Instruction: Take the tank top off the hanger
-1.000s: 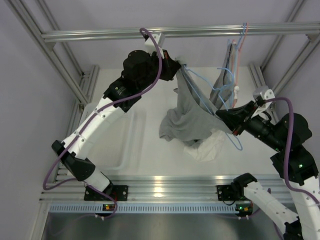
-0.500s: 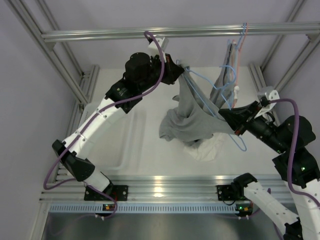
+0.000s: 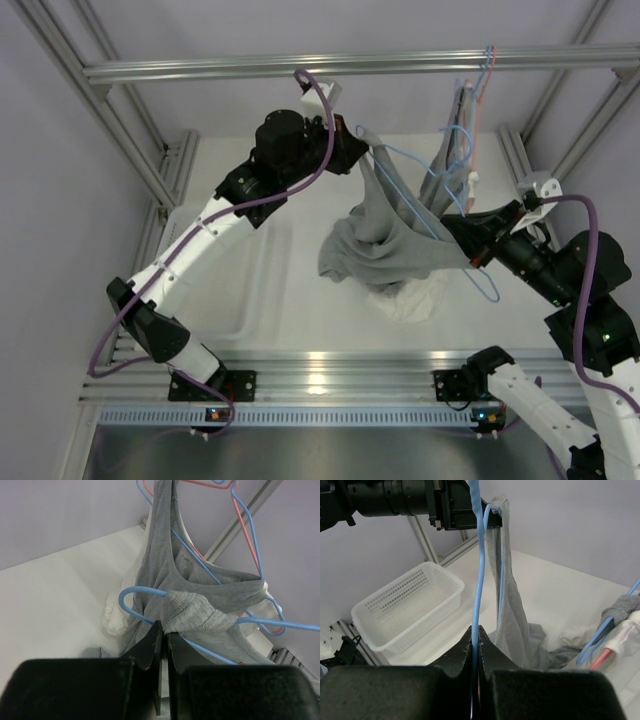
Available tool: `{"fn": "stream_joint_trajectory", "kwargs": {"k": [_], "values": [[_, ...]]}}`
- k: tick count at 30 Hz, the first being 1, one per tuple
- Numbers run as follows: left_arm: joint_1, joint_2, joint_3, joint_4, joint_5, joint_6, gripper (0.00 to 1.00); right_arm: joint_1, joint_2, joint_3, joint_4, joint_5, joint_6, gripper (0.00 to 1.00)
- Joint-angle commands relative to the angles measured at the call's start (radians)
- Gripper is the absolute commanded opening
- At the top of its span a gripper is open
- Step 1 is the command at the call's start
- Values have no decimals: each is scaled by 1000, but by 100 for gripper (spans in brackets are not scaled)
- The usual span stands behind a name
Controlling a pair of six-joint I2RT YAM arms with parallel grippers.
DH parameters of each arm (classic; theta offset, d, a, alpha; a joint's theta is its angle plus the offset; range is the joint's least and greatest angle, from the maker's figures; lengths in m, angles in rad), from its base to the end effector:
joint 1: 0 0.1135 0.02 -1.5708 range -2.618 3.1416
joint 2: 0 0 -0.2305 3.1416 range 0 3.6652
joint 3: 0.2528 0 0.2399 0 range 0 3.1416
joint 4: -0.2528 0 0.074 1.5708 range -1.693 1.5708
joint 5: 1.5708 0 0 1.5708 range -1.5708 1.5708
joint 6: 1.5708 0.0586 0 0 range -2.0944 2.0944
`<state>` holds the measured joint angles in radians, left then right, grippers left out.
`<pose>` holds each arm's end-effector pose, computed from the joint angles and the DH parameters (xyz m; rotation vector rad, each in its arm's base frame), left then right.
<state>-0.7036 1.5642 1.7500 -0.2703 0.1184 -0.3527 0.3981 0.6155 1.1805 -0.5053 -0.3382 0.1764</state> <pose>0.2757 -0.2430 0.4347 0.3951 1.6885 -0.8904 0.1076 0.0663 0.4293 -0.4455 1.4921 0.7117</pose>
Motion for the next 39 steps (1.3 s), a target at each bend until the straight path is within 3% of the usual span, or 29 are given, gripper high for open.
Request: {"fn": "stream_joint_trajectory", "kwargs": {"k": [1, 2, 4, 14, 26, 30, 34, 39], "values": [[6, -20, -12, 63, 4, 3, 5, -4, 4, 51, 45, 16, 8, 0], [6, -23, -15, 66, 4, 9, 0, -4, 4, 51, 45, 13, 8, 0], [6, -24, -18, 68, -8, 9, 0, -4, 6, 53, 45, 7, 3, 0], [12, -81, -57, 63, -382, -22, 0, -2, -13, 25, -33, -18, -63, 0], [53, -20, 17, 57, -251, -86, 0, -2, -17, 54, -84, -165, -127, 0], [84, 13, 29, 33, -154, -149, 0, -2, -14, 67, -73, -320, -166, 0], [116, 34, 20, 32, -30, -184, 0, 1, -34, 61, -73, -291, -167, 0], [115, 43, 16, 77, 169, -128, 0, 1, 18, 44, -81, -124, -140, 0]]}}
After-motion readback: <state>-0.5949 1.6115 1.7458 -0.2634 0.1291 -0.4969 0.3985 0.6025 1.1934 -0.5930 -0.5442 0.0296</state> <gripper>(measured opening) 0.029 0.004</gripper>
